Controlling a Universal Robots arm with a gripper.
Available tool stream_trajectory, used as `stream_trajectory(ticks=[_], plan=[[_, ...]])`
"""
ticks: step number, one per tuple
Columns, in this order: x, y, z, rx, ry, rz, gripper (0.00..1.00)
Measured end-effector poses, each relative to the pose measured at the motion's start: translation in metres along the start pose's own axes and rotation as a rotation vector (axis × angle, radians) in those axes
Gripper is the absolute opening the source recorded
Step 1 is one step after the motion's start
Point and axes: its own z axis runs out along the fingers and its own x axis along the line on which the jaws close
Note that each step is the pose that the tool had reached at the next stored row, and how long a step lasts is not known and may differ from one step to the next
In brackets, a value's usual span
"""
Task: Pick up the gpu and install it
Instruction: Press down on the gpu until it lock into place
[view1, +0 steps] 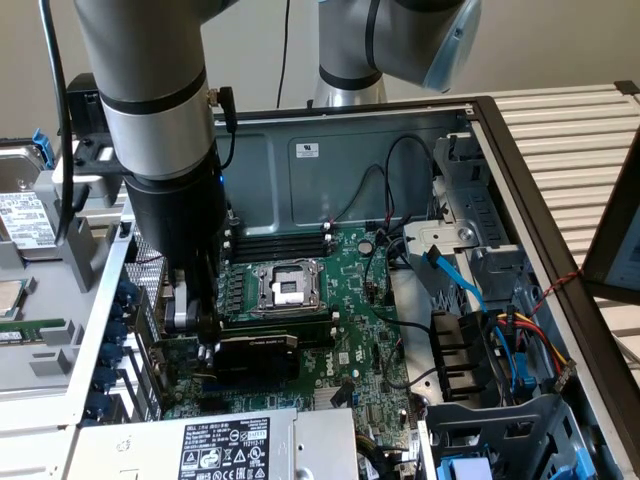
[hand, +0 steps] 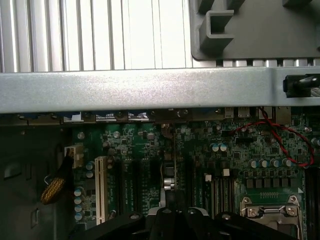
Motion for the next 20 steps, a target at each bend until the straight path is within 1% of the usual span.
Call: stream_trajectory(ticks=[12,14,17,20], plan=[[0.0,0.0015,0.0,0.0,0.0001,0.0,0.11],[0.0,0.0014,-0.0017,0.0001,-0.0001,0.0,0.11],[0.001,-0.0017,-0.0105,-0.0001,0.0001,0.0,0.11],[0.004,-0.0091,-0.0128,-0.0002,0.0,0.0,0.11]])
